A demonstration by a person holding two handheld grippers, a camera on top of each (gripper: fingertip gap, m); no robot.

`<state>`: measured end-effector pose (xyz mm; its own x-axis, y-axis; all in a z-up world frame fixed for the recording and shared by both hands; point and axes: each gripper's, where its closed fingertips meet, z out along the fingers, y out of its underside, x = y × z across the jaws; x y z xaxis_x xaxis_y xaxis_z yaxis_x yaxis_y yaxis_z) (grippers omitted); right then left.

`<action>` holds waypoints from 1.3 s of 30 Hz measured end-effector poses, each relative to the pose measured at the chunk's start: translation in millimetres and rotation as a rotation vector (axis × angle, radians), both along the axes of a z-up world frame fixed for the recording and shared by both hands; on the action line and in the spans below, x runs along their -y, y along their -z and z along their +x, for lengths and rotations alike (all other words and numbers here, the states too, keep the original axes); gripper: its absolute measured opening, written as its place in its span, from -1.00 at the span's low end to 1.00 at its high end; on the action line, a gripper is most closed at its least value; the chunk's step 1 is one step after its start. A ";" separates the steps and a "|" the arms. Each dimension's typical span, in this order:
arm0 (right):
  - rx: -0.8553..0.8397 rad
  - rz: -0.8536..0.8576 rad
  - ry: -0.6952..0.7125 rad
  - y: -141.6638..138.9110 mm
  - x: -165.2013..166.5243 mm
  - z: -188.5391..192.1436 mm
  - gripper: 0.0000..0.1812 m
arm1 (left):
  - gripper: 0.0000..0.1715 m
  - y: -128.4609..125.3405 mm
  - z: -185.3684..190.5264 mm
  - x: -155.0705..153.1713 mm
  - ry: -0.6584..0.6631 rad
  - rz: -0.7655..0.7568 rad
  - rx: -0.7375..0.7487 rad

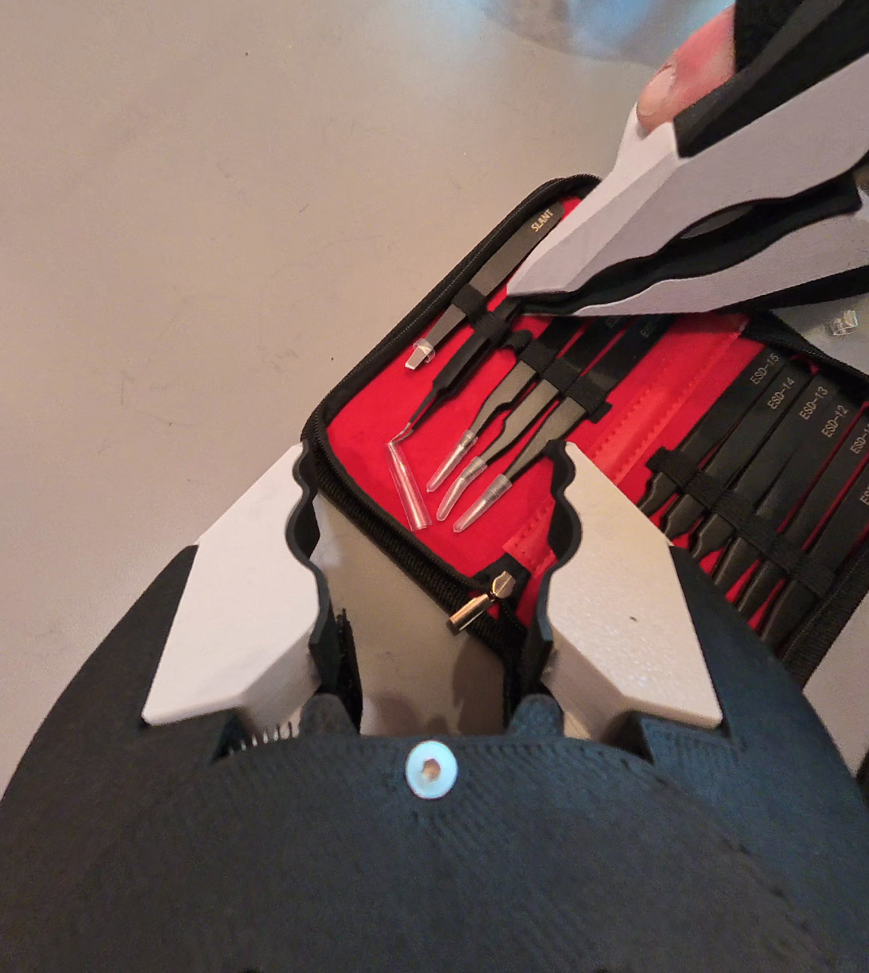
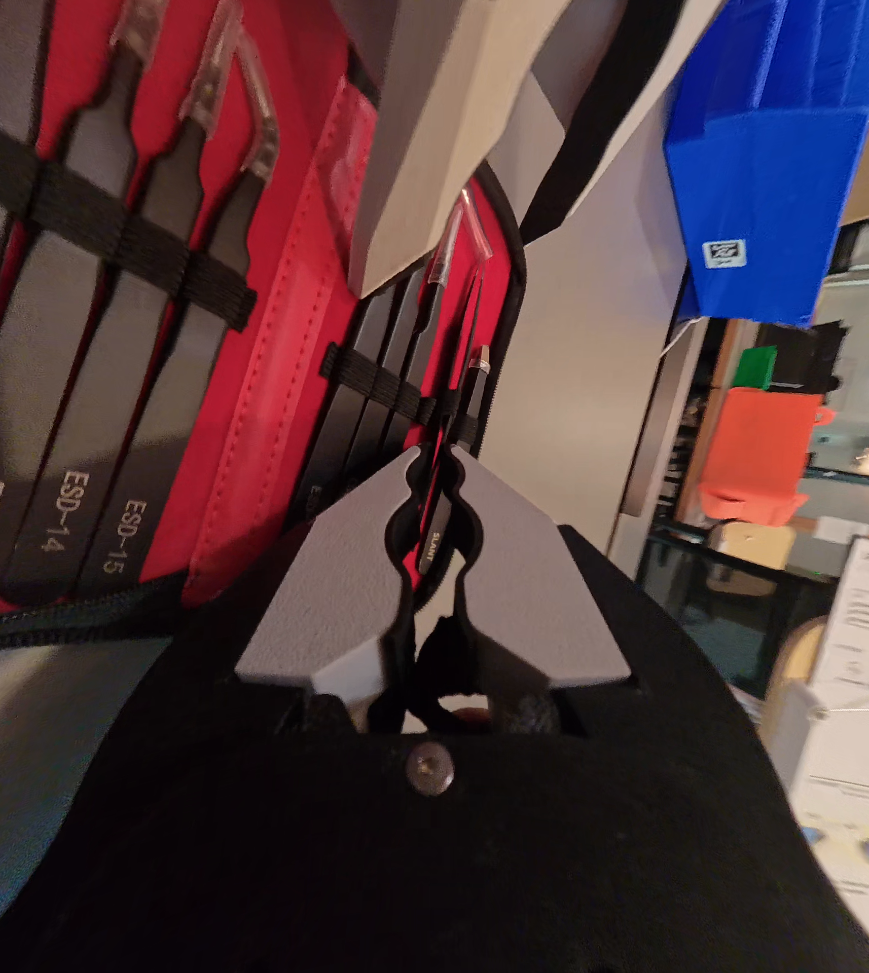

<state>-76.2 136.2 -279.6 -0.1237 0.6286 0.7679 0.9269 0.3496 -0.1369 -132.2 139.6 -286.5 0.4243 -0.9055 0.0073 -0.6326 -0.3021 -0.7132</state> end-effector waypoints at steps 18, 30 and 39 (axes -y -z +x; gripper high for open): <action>-0.375 -0.526 0.133 -2.6 -2.8 4.1 -1.00 | -0.12 -6.7 -5.5 -3.5 -0.012 -0.004 0.027; -0.554 -0.873 0.030 -44.1 71.3 -5.8 -0.93 | -0.13 -26.3 -53.8 33.2 -0.059 0.025 0.057; -0.514 -0.927 0.037 -23.3 101.5 -12.9 -0.92 | -0.41 -28.2 -51.1 71.0 0.065 0.073 0.089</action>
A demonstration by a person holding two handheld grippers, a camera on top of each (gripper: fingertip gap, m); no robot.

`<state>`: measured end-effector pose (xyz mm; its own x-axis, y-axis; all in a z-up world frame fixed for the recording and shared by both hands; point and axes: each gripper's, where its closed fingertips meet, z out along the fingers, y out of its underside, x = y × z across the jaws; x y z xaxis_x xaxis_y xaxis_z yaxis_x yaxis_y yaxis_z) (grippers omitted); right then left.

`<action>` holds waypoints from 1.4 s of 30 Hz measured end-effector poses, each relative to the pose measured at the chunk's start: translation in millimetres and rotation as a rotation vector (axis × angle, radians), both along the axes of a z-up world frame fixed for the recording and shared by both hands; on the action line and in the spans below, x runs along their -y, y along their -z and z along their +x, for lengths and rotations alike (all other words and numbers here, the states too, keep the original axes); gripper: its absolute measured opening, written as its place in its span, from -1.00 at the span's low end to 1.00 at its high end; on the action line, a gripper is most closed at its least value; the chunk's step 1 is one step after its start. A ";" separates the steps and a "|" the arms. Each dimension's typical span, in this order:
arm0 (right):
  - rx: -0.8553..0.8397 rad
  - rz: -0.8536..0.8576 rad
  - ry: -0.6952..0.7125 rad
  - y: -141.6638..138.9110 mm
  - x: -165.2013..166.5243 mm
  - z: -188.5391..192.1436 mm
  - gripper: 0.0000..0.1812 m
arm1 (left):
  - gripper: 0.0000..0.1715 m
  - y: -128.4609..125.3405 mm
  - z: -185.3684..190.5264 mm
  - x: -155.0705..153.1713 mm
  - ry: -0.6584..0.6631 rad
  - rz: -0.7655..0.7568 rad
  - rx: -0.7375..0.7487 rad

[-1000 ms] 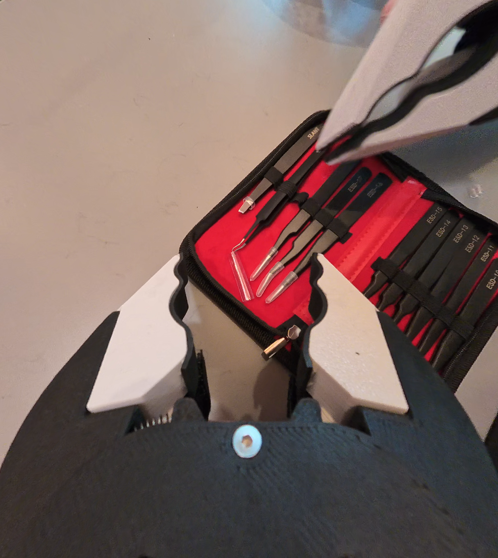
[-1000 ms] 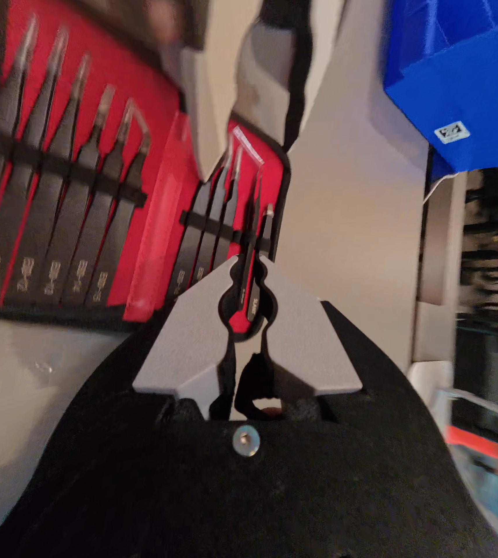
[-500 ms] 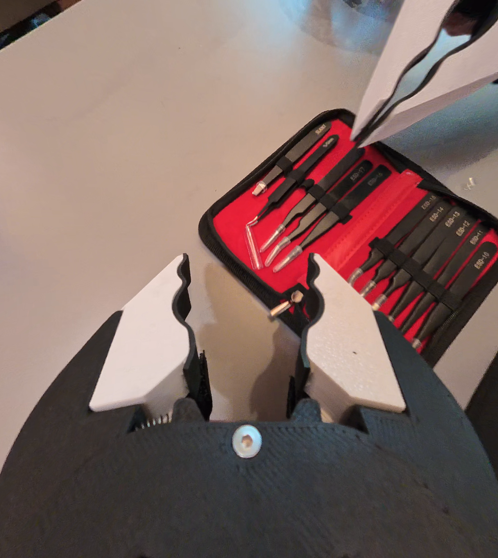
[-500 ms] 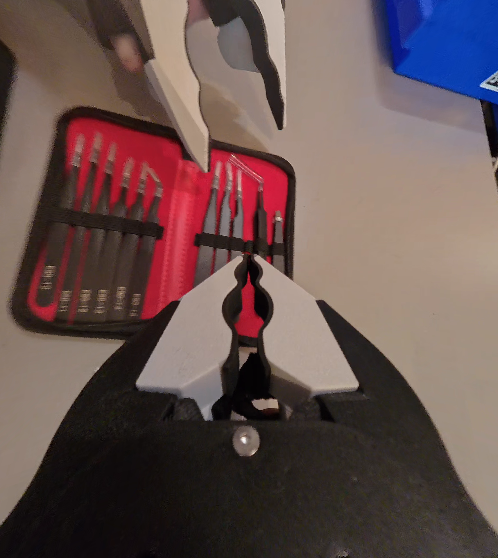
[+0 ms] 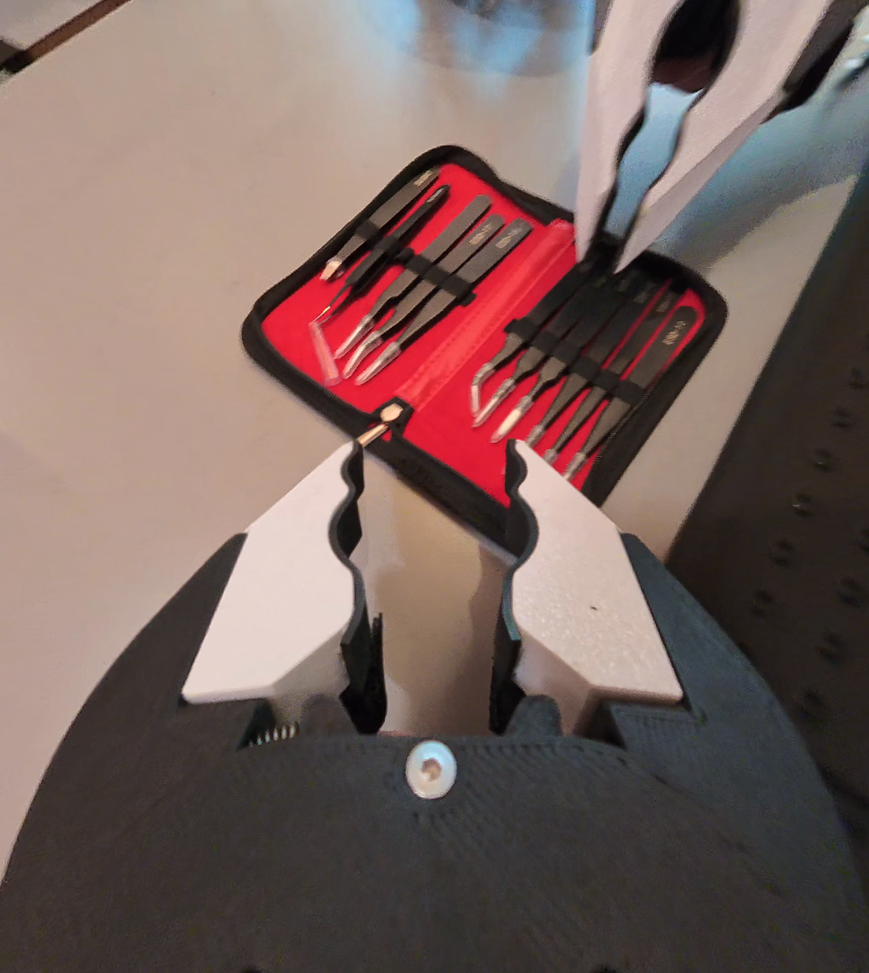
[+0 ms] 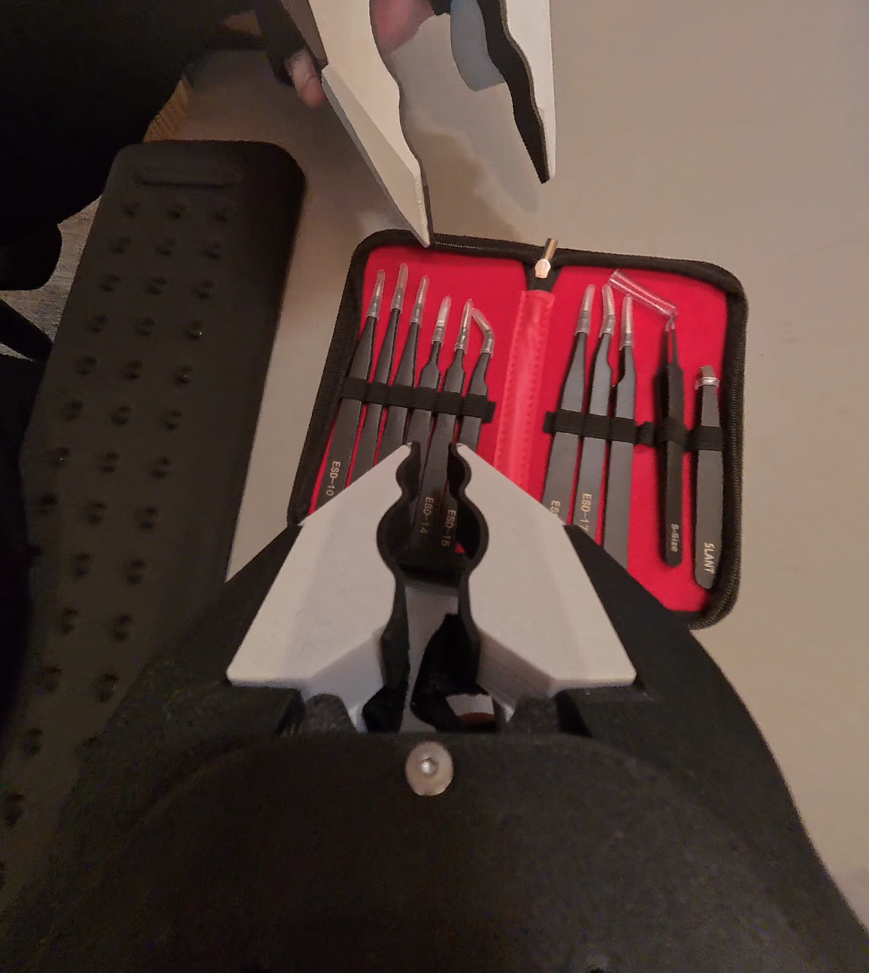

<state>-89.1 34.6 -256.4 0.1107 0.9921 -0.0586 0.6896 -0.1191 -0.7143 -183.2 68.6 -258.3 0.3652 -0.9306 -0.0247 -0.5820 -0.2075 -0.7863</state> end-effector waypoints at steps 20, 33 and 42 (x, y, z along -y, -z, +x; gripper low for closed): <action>-0.026 -0.013 0.099 16.4 -12.1 -7.1 -0.91 | -0.82 11.6 17.7 18.7 0.193 0.024 -0.057; -0.061 -0.054 0.056 18.5 -3.5 -11.2 -0.92 | -0.89 19.2 25.0 27.6 0.252 -0.010 -0.066; -0.069 -0.047 0.041 19.3 -0.9 -11.6 -0.91 | -0.93 21.2 16.6 18.1 0.246 -0.010 -0.115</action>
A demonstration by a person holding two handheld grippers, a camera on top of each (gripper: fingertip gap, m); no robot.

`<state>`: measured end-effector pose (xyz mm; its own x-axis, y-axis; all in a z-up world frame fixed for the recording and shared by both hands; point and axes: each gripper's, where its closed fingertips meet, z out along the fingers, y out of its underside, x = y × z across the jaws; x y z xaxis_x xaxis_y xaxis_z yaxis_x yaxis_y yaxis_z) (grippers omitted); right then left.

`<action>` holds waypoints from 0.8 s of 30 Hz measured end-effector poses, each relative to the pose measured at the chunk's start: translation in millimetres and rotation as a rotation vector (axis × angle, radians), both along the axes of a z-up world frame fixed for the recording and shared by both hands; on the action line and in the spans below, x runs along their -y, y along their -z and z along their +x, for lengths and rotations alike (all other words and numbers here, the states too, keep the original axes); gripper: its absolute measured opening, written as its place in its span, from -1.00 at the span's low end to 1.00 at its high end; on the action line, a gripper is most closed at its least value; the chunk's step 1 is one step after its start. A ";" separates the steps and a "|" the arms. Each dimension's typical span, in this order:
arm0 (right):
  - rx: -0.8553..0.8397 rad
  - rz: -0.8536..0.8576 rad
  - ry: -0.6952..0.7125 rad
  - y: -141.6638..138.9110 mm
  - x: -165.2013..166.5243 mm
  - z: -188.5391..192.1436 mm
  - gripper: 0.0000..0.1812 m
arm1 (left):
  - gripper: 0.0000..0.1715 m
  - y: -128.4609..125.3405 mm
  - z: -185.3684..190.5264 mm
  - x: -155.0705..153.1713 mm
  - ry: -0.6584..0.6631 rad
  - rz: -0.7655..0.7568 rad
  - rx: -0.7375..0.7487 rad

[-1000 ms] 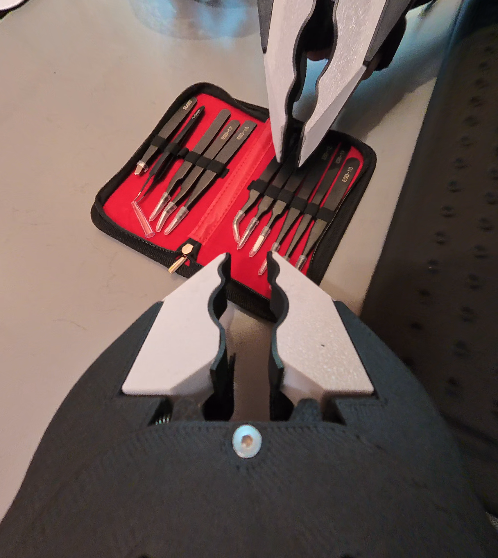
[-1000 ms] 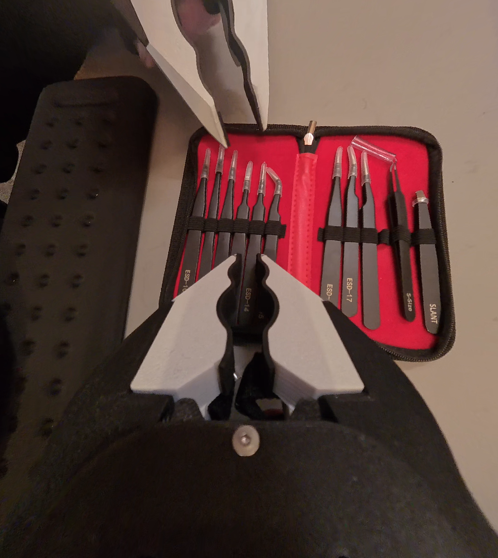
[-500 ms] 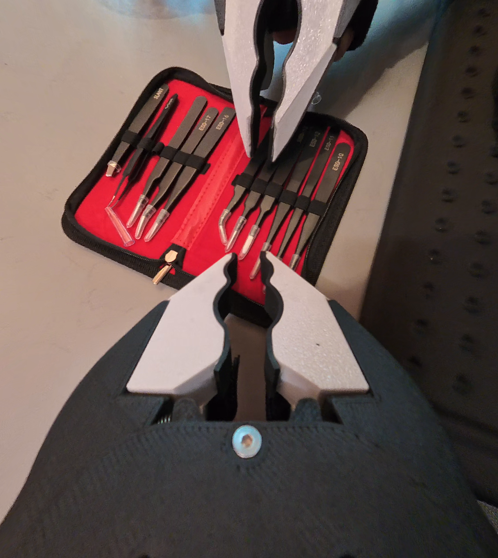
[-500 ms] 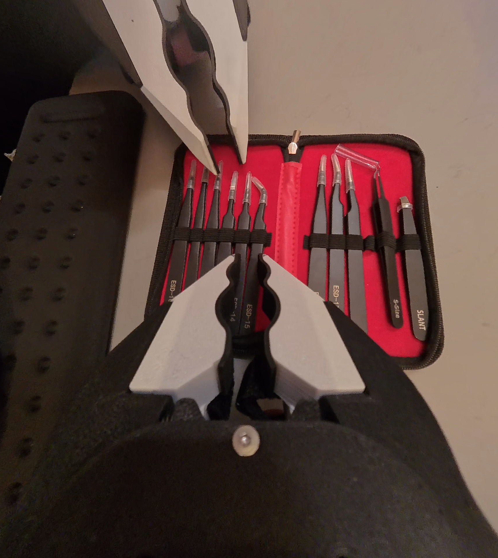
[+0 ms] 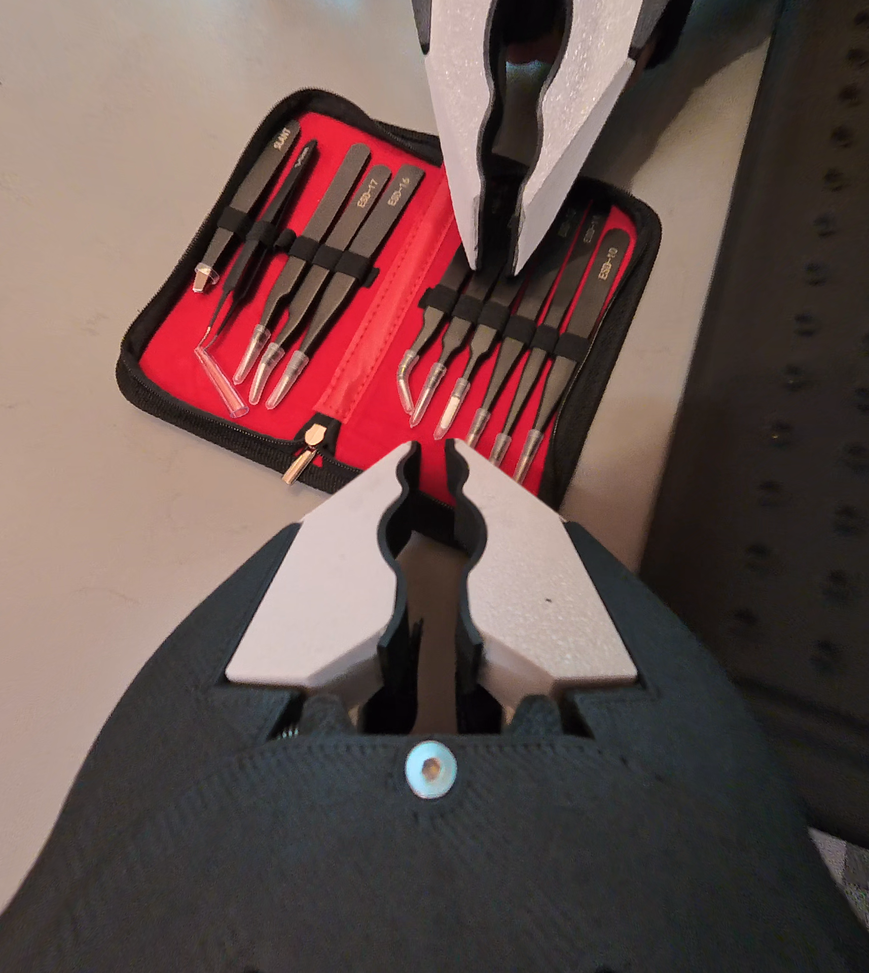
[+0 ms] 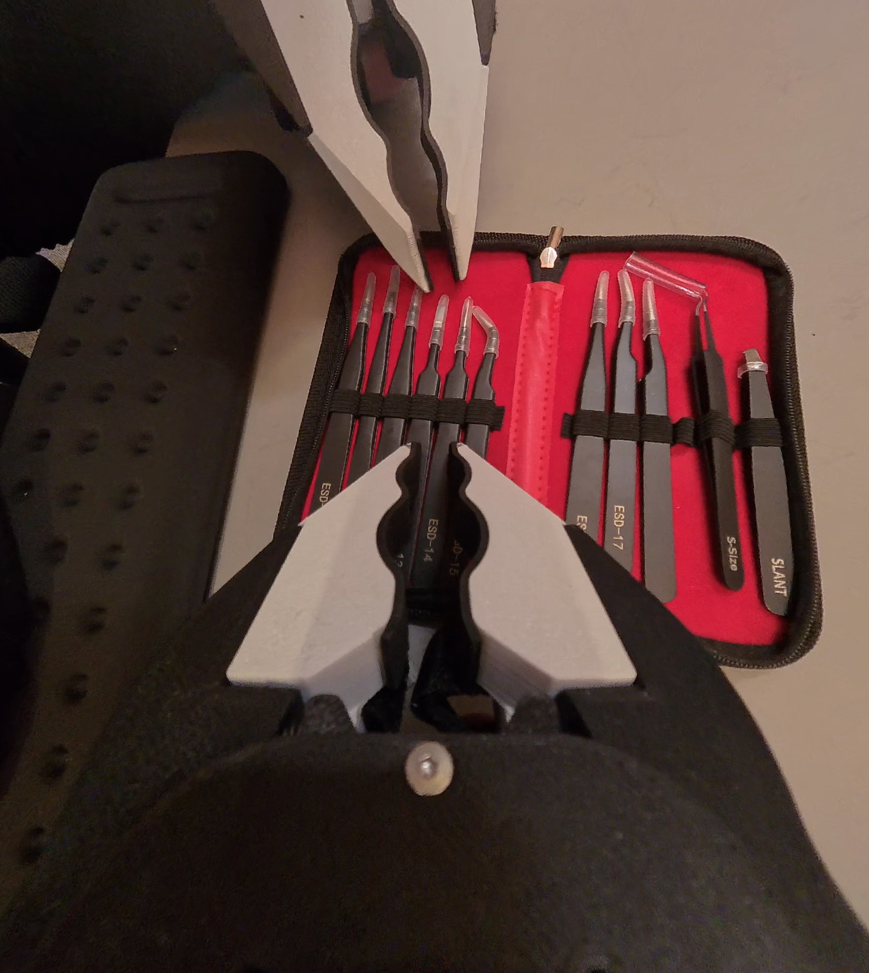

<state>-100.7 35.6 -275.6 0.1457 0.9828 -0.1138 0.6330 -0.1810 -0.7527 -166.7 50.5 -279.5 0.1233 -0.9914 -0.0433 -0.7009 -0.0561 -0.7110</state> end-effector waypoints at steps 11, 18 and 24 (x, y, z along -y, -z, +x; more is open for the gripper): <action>-0.028 -0.020 0.006 0.2 -1.0 0.7 -0.92 | -0.98 3.4 5.3 2.0 0.108 -0.045 -0.028; -0.032 -0.020 0.010 0.5 -1.5 0.6 -0.93 | -1.00 3.7 5.2 1.3 0.139 -0.015 -0.027; -0.038 -0.035 0.015 0.4 -2.1 1.0 -0.95 | -1.00 3.3 2.0 0.5 0.145 0.018 -0.021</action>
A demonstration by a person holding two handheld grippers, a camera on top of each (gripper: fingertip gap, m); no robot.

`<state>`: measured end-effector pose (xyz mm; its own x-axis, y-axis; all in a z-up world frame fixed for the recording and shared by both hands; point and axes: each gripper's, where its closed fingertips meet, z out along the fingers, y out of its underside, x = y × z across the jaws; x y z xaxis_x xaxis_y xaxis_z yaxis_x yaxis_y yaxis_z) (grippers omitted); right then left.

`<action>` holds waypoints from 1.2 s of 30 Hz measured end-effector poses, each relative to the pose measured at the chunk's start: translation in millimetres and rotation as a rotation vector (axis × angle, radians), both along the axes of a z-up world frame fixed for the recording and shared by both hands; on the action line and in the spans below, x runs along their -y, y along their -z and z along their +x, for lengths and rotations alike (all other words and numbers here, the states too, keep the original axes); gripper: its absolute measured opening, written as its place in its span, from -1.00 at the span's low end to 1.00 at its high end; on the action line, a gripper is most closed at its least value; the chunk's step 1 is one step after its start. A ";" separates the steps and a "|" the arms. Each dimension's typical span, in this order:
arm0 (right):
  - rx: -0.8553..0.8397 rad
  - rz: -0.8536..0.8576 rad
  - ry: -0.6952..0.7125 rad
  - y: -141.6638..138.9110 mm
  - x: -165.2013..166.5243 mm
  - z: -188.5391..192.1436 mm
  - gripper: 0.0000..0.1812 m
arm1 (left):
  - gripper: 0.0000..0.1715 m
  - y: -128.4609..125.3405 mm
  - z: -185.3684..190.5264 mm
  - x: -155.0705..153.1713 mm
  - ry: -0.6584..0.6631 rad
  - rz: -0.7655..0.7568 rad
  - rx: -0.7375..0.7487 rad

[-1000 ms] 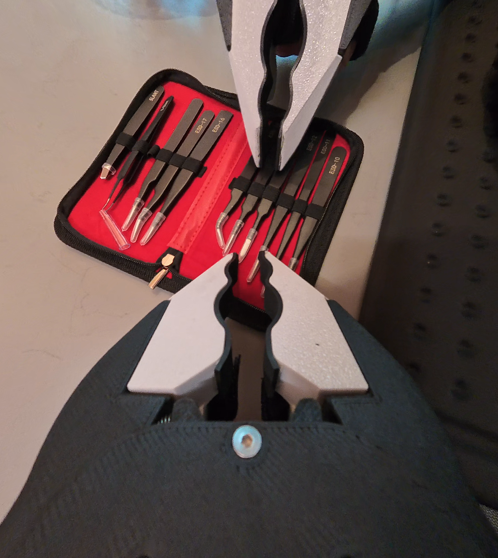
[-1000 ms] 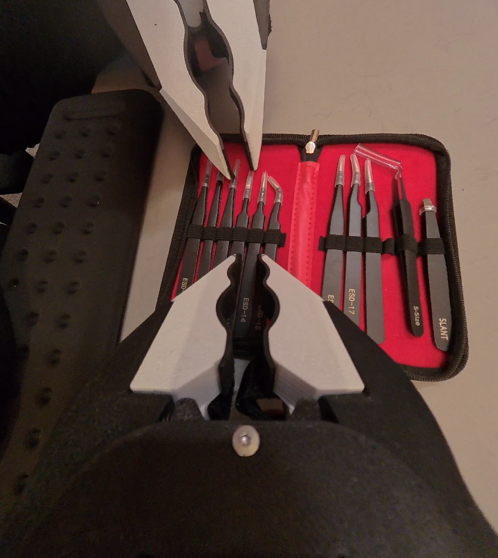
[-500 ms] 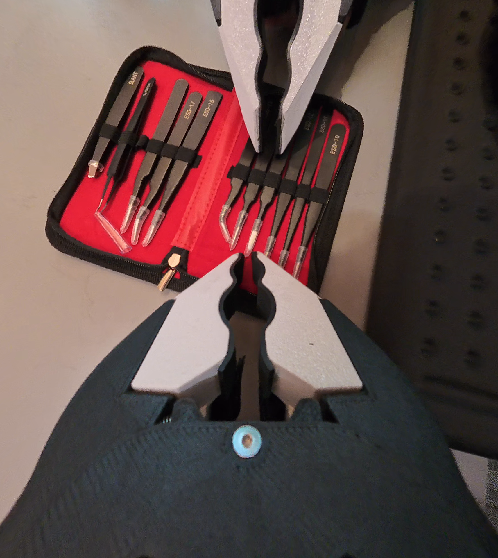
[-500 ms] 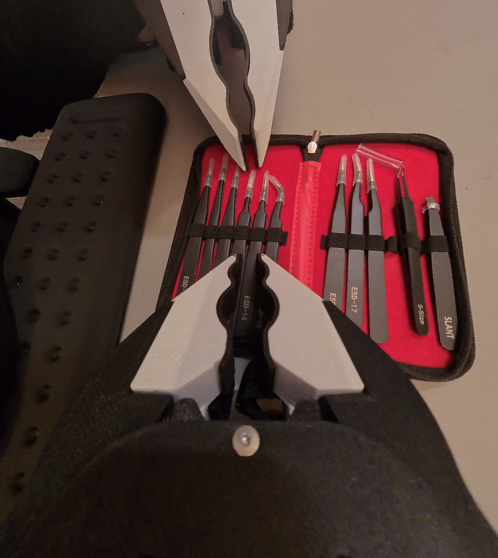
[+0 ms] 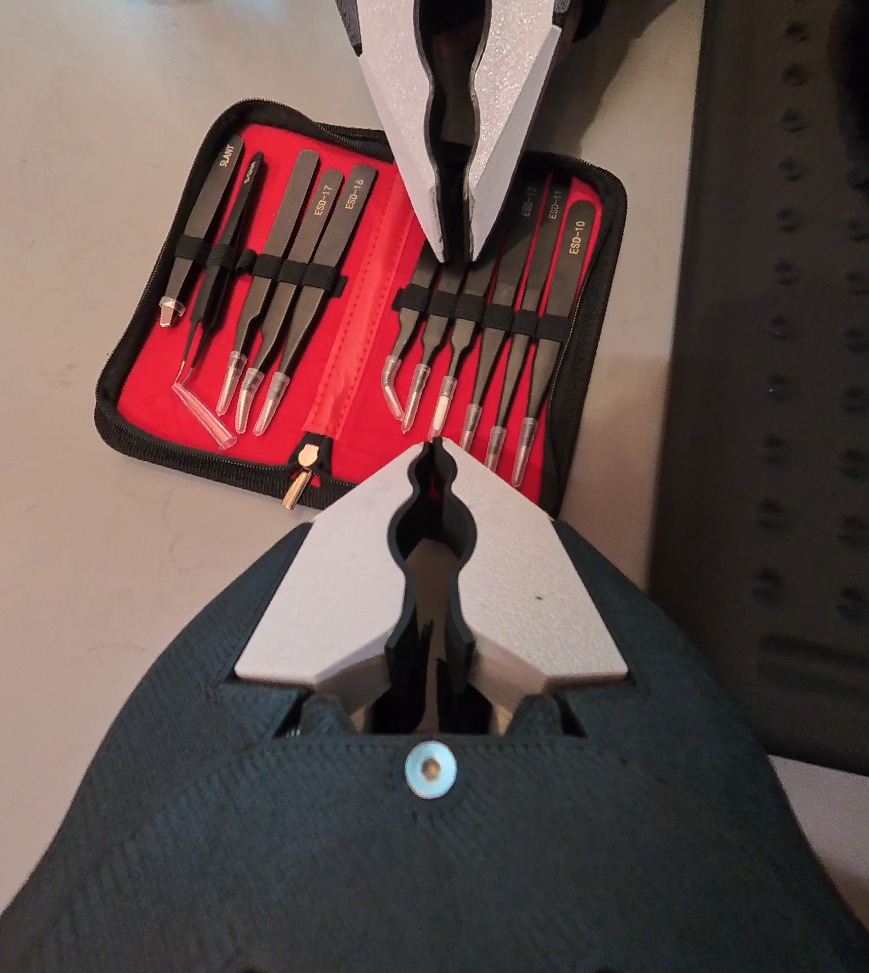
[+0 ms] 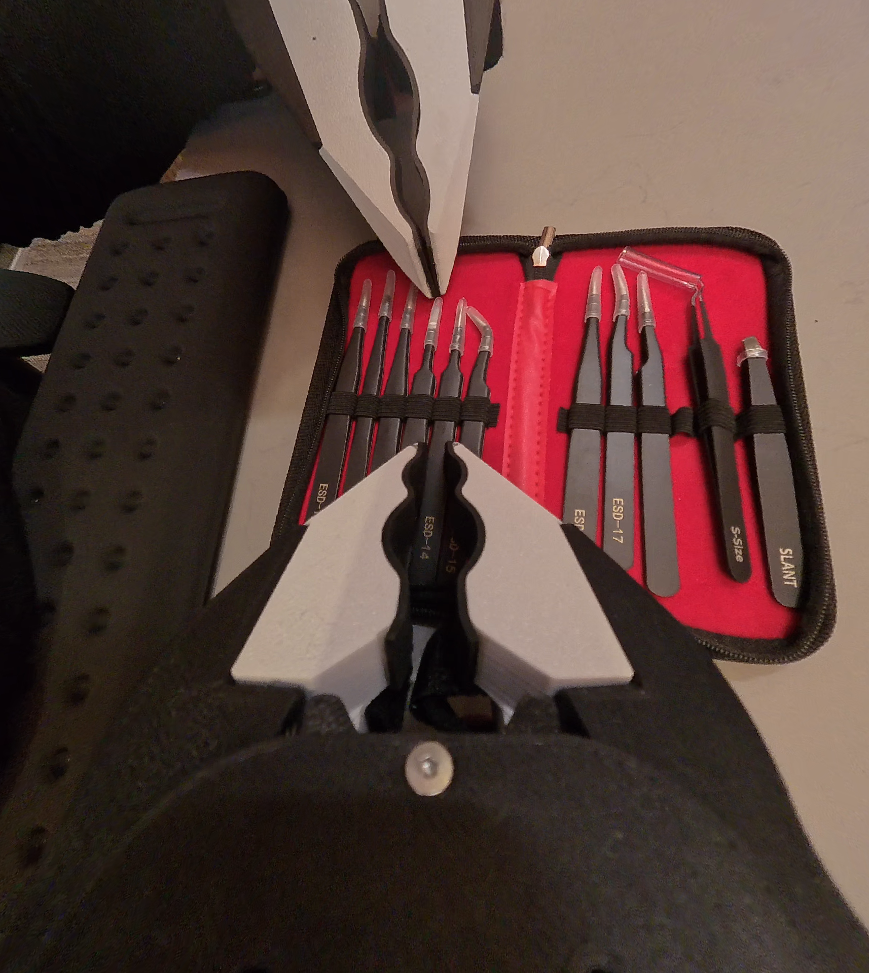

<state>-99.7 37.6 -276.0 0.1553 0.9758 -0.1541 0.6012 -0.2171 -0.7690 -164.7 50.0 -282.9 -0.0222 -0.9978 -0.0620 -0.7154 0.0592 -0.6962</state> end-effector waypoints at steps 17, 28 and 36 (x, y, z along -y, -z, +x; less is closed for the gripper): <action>-0.002 -0.001 -0.004 -0.2 0.8 0.6 -0.93 | -0.98 1.4 5.5 1.3 0.041 -0.029 -0.019; 0.006 0.006 -0.002 0.9 0.7 1.3 -1.00 | -1.00 0.4 4.0 2.8 0.074 0.026 0.001; 0.009 0.012 -0.004 1.5 1.2 1.8 -1.00 | -1.00 -2.1 -5.2 0.6 0.053 0.017 0.011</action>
<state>-97.9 36.4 -277.5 0.1531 0.9781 -0.1413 0.6088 -0.2060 -0.7661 -169.9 49.4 -280.8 -0.0740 -0.9941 -0.0799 -0.7033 0.1088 -0.7025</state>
